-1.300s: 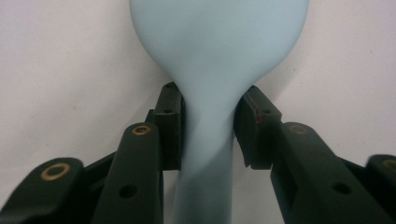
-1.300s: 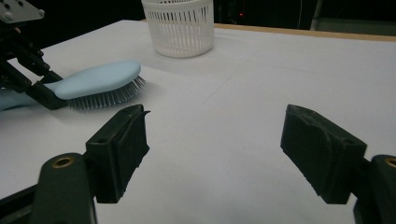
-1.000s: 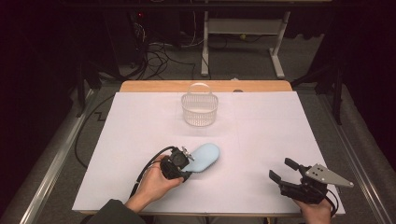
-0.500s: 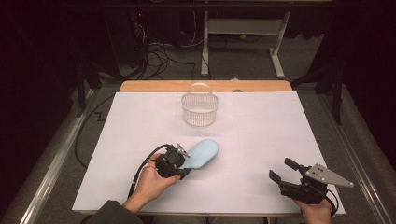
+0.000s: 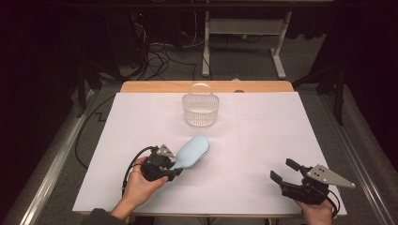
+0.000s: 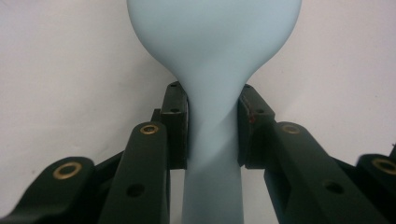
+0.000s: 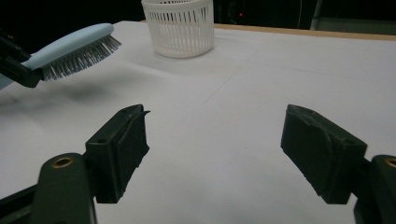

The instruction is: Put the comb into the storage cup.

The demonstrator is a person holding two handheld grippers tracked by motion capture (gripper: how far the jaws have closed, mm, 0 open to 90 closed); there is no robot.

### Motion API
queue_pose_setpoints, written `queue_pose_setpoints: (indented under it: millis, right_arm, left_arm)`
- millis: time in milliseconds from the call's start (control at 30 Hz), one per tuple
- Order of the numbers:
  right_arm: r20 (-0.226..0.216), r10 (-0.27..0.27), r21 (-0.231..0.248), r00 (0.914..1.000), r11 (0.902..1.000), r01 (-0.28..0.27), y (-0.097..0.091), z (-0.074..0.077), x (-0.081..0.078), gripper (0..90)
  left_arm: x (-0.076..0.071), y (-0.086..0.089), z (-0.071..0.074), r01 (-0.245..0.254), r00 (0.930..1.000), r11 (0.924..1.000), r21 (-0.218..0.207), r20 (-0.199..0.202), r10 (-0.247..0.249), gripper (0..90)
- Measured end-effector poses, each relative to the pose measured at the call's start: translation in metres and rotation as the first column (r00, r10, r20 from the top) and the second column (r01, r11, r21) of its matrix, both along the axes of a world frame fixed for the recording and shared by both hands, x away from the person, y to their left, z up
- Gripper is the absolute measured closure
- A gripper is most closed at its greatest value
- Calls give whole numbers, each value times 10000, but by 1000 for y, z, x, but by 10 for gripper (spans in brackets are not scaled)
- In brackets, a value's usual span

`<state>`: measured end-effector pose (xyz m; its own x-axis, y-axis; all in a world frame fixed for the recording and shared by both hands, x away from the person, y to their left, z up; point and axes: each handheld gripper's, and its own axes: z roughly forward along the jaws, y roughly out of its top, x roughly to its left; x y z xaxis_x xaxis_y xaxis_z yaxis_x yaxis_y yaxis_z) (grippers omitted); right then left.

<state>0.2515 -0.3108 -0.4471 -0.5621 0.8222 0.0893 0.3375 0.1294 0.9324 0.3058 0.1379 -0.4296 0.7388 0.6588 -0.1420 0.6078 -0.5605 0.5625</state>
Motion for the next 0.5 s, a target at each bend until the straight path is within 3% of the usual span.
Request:
queue_pose_setpoints:
  millis: [267,500]
  right_arm:
    - [56,126,2,9999,9999,-126,4,1,-1,233]
    - [114,252,53,9996,9997,-252,9,2,-2,232]
  left_arm:
    - [-11,22,5,-428,9985,9973,-605,327,449,692]
    - [-20,25,5,-489,9969,9951,-858,566,538,692]
